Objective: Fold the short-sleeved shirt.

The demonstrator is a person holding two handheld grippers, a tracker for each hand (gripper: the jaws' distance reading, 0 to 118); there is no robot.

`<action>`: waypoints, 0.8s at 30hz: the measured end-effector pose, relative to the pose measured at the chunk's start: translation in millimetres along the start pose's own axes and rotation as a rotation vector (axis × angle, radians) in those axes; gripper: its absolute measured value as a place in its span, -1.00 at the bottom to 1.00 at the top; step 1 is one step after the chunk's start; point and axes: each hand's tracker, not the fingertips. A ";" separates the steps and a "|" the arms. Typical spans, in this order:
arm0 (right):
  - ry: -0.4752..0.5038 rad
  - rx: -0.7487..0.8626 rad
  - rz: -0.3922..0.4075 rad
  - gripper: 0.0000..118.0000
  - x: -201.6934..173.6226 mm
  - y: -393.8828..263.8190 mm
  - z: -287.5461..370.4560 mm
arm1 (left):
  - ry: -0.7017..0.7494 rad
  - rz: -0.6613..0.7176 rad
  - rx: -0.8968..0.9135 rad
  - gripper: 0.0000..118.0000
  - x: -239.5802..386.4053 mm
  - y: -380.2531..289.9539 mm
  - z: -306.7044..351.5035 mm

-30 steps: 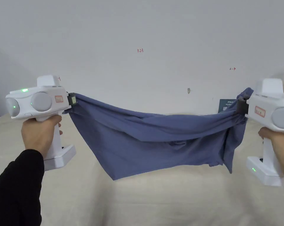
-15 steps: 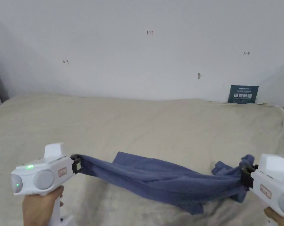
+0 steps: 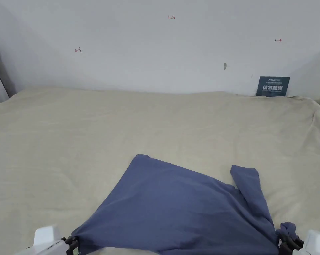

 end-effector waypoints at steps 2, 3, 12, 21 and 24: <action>0.004 -0.010 -0.015 -0.88 1.4 -13.5 14.1 | 0.005 0.001 -0.004 -0.93 -6.9 -12.1 14.6; 0.001 -0.016 -0.018 -0.88 1.3 -19.5 19.9 | 0.007 0.001 -0.007 -0.93 -10.3 -16.2 18.9; -0.053 -0.114 -0.037 -0.88 4.6 -66.2 26.1 | 0.049 -0.014 -0.072 -0.92 -15.8 -42.4 23.0; -0.124 -0.238 -0.038 -0.75 4.3 -77.2 -0.2 | 0.105 0.045 -0.209 -0.76 -22.3 -60.8 -11.3; -0.130 -0.245 -0.012 -0.65 3.8 -66.2 6.0 | 0.104 0.088 -0.200 -0.68 -20.9 -55.5 -5.6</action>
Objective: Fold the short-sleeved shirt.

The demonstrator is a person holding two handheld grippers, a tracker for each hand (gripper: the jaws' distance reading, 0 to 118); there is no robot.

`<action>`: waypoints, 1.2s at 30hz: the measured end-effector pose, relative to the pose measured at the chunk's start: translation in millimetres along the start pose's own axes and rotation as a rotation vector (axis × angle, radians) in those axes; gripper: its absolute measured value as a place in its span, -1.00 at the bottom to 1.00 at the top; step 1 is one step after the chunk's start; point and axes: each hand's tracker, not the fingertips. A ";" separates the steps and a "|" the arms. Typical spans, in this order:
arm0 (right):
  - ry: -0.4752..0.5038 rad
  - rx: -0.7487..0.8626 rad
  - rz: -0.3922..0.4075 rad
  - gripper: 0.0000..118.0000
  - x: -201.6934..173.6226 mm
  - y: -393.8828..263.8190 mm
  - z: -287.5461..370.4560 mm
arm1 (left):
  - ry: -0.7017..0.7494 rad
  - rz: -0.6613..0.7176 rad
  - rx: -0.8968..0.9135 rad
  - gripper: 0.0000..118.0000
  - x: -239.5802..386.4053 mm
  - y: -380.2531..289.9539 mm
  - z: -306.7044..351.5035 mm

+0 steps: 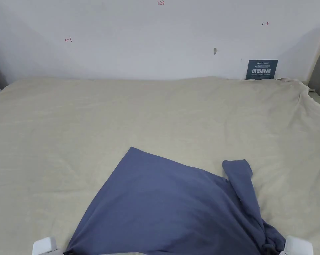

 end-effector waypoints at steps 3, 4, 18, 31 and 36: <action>-0.008 0.042 -0.013 0.25 1.7 15.3 22.0 | -0.036 0.023 0.024 0.22 5.1 7.7 19.1; 0.004 0.093 -0.029 0.48 2.4 23.1 34.8 | -0.059 0.023 0.079 0.62 9.5 10.5 30.1; 0.120 0.555 0.082 0.82 -19.7 107.7 160.2 | -0.179 -0.110 0.607 0.91 101.3 69.8 158.0; -0.021 0.774 0.240 -1.00 -60.8 97.4 190.3 | -0.279 -0.248 0.855 -0.90 138.5 45.1 175.5; -0.019 0.781 0.242 -1.00 -60.5 102.8 185.1 | -0.271 -0.314 0.829 -1.00 145.6 44.2 172.1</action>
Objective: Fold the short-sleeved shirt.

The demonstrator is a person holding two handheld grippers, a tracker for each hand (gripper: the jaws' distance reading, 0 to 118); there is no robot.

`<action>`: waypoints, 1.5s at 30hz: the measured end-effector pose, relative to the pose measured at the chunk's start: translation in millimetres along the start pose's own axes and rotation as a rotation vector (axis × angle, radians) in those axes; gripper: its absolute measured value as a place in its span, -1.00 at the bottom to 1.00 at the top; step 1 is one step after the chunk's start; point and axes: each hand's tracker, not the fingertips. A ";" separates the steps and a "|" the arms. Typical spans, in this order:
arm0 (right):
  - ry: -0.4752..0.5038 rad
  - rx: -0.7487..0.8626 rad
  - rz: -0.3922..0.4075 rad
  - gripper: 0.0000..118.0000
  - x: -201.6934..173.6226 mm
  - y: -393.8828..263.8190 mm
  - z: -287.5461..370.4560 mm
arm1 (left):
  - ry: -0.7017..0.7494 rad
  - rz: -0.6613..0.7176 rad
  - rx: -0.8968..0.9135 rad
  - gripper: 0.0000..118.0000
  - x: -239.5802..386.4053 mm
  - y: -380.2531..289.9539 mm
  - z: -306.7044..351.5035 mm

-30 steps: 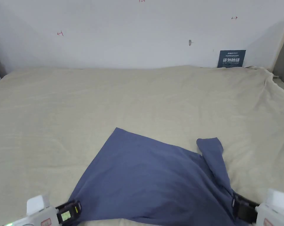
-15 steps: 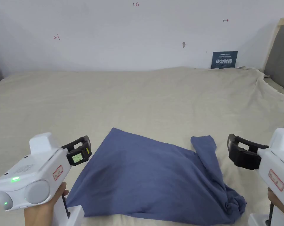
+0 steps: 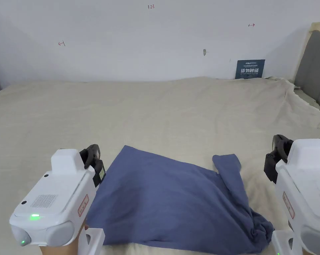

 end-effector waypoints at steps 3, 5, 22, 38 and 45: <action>0.007 -0.007 -0.011 -1.00 1.5 -0.1 -4.3 | -0.007 0.005 -0.018 -1.00 -2.2 -0.9 -7.4; 0.009 -0.014 -0.015 -1.00 1.7 -1.5 -8.1 | -0.014 0.015 -0.037 -1.00 -4.6 0.2 -16.4; -0.001 -0.121 0.002 -1.00 10.8 -25.0 -95.7 | -0.088 0.090 -0.351 -1.00 -33.5 7.6 -221.0; -0.033 -0.258 0.011 -1.00 19.5 -76.1 -175.7 | 0.036 0.127 -0.824 0.37 -55.5 -78.0 -428.0; -0.054 -0.306 0.021 -1.00 24.0 -94.0 -184.7 | 0.060 0.059 -0.934 0.44 -47.6 -117.9 -463.1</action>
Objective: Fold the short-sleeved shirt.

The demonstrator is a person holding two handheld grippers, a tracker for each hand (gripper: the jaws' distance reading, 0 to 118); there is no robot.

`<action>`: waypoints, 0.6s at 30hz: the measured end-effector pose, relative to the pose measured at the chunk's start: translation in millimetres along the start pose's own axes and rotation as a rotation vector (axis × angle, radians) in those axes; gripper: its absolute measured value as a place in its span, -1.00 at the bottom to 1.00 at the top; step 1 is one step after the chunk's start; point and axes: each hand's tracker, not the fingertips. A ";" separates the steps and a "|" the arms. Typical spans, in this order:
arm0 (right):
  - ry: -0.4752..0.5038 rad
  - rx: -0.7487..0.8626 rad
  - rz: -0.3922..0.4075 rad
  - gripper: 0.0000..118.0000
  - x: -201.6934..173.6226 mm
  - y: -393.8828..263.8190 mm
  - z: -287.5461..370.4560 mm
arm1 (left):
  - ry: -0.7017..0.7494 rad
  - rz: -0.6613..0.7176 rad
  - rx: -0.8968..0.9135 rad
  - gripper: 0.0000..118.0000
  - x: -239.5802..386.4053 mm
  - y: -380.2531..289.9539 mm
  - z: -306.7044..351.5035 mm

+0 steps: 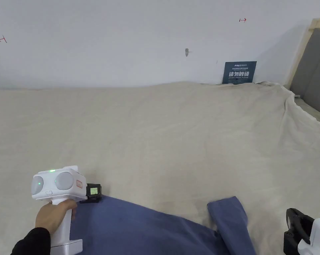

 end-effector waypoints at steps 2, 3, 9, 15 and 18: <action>-0.002 -0.012 0.001 -1.00 2.1 -2.3 -2.0 | 0.054 -0.049 -0.009 0.35 9.3 -6.2 -6.0; -0.003 -0.019 0.003 -1.00 2.5 -2.9 -1.9 | 0.054 -0.072 0.024 0.21 12.7 -8.2 -1.7; -0.001 -0.044 -0.005 -1.00 8.1 0.3 -4.7 | 0.011 -0.141 0.042 -0.93 28.1 -17.2 17.0; 0.077 -0.204 -0.044 -1.00 13.6 9.9 -35.2 | -0.095 -0.122 0.189 -1.00 22.5 -32.5 79.0; 0.130 -0.326 -0.045 -0.86 11.7 5.2 -59.8 | -0.137 -0.122 0.231 -1.00 14.3 -42.5 116.7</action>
